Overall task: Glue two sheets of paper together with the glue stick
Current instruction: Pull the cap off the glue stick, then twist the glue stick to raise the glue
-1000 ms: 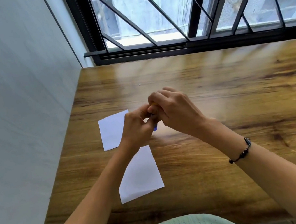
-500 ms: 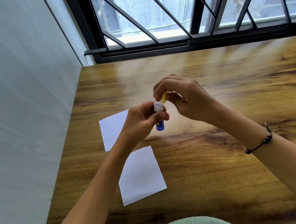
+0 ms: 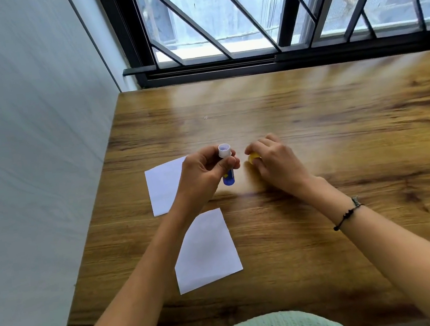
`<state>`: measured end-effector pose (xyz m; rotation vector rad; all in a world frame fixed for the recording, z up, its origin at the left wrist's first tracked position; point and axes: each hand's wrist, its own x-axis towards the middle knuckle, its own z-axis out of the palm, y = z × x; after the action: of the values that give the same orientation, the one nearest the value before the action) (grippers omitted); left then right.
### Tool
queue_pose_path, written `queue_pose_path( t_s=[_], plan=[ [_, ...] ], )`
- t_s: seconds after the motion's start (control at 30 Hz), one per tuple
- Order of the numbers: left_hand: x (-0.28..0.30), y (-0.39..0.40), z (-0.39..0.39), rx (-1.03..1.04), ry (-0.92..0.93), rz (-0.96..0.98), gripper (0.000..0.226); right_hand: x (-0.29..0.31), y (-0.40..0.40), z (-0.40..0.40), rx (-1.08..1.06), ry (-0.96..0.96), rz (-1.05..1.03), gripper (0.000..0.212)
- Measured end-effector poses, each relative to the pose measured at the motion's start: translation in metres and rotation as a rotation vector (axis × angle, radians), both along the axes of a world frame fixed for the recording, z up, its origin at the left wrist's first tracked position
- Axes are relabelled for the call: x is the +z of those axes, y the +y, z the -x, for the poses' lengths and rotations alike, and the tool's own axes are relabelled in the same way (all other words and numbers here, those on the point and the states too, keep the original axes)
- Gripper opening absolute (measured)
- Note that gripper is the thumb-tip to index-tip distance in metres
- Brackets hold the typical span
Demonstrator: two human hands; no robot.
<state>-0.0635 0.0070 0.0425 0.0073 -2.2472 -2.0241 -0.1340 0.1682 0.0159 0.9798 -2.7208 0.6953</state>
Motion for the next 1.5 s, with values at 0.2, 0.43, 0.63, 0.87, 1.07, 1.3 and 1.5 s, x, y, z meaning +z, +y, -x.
queue_pose_path(
  t_s=[0.2,0.43,0.63,0.87,1.07,1.3,1.5],
  plan=[
    [0.003,0.001,-0.001,0.014,-0.002,0.0,0.012,0.001,-0.001,-0.004,-0.043,0.06,-0.013,0.035],
    [0.011,0.006,0.002,0.127,0.043,-0.025,0.008,0.014,-0.017,-0.052,-0.116,-0.167,0.535,0.031],
    [0.016,0.017,-0.002,0.182,0.04,-0.141,0.009,0.008,-0.027,-0.072,-0.111,-0.832,1.102,0.024],
    [0.013,0.015,-0.003,0.23,-0.013,-0.129,0.004,0.011,-0.035,-0.076,-0.176,-1.391,1.46,0.023],
    [0.014,0.01,-0.004,0.217,-0.023,-0.092,0.007,0.014,-0.034,-0.076,-0.111,-1.472,1.489,0.035],
    [0.015,0.011,-0.004,0.172,-0.03,-0.085,0.007,0.012,-0.035,-0.08,-0.168,-1.412,1.485,0.025],
    [0.019,0.009,-0.003,0.153,-0.017,-0.093,0.005,0.013,-0.033,-0.084,-0.131,-1.439,1.441,0.032]
  ],
)
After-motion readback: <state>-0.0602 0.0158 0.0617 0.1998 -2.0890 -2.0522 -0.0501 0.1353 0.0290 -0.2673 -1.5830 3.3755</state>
